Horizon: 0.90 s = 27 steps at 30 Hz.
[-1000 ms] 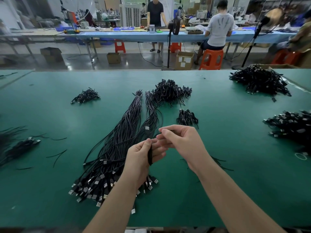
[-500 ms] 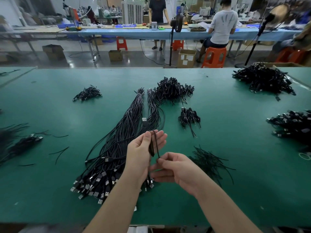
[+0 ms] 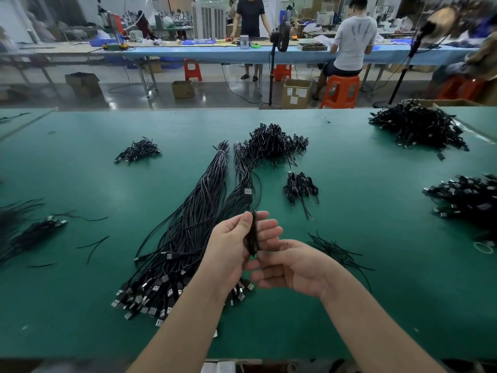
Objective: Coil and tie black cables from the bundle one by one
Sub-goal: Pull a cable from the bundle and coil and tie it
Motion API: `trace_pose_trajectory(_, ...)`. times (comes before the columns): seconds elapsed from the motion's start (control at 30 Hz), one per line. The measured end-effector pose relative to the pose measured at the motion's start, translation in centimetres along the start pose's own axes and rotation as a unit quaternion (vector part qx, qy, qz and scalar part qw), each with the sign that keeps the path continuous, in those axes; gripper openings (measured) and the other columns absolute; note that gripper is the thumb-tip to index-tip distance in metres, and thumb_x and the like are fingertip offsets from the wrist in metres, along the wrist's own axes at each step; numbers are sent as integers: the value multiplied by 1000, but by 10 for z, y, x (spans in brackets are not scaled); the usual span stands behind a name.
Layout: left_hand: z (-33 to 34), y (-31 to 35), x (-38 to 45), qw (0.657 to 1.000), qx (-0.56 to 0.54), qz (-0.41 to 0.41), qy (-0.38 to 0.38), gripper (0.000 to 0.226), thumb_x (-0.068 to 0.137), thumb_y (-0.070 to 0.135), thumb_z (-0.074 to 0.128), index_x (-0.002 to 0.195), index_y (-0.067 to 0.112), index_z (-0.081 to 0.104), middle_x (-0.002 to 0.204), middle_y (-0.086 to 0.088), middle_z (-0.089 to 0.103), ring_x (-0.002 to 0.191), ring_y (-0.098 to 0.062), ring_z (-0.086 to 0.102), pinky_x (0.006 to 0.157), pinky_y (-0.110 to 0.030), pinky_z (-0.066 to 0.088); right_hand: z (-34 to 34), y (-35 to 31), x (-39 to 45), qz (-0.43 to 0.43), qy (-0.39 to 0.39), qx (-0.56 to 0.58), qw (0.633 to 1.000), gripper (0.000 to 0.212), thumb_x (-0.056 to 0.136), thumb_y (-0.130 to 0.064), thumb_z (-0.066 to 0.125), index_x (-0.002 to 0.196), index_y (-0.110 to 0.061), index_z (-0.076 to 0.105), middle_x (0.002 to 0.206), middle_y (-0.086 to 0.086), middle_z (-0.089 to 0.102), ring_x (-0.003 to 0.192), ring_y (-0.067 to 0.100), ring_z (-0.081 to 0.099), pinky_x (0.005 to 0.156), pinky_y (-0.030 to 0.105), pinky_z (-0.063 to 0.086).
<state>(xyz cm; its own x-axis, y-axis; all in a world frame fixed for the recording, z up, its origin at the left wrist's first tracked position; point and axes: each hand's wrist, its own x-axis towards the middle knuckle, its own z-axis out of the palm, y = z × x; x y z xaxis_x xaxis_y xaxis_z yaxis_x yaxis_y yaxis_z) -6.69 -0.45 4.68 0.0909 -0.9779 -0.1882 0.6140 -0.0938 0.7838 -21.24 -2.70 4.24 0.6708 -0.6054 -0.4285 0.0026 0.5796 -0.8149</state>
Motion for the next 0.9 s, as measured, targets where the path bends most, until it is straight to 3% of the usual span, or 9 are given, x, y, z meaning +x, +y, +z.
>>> trace_pose_trajectory(0.2, 0, 0, 7, 998, -6, 35, 58, 31, 106, 16, 45, 110, -9, 62, 101, -22, 75, 92, -32, 75, 66, -28, 60, 1, 4, 2, 4, -25, 18, 1000, 38, 81, -13, 70, 118, -6, 66, 104, 17, 75, 77, 21, 75, 68, 32, 61)
trace_pose_trajectory(0.37, -5, -3, 12, 995, -13, 50, 82, 30, 106, 14, 45, 112, -12, 60, 101, -24, 74, 93, -33, 75, 67, -27, 60, 1, 8, 1, -7, -38, -20, 999, 40, 91, -9, 64, 131, -8, 58, 114, 18, 72, 79, 20, 75, 71, 32, 61)
trace_pose_trajectory(0.47, -7, -3, 15, 994, -3, 54, 98, 29, 106, 13, 46, 110, -11, 61, 99, -22, 75, 88, -30, 76, 64, -26, 60, 2, 8, 0, -19, -33, -53, 998, 39, 95, -9, 62, 133, -12, 56, 114, 19, 72, 79, 19, 75, 73, 32, 61)
trace_pose_trajectory(0.67, -9, -5, 19, 992, -8, 21, 122, 26, 105, 13, 47, 103, -6, 64, 85, -14, 76, 56, -13, 65, 45, -22, 49, 11, 21, 3, -40, 22, -95, 994, 44, 98, -9, 61, 139, -13, 48, 108, 15, 75, 76, 20, 75, 77, 34, 61)
trace_pose_trajectory(0.9, -12, -9, 22, 994, 0, 28, 110, 28, 106, 17, 46, 107, -7, 61, 84, -11, 75, 48, -9, 47, 43, -20, 38, 16, 28, 8, -80, 68, -92, 990, 29, 99, -9, 59, 125, -22, 52, 103, 9, 77, 75, 21, 75, 78, 37, 62)
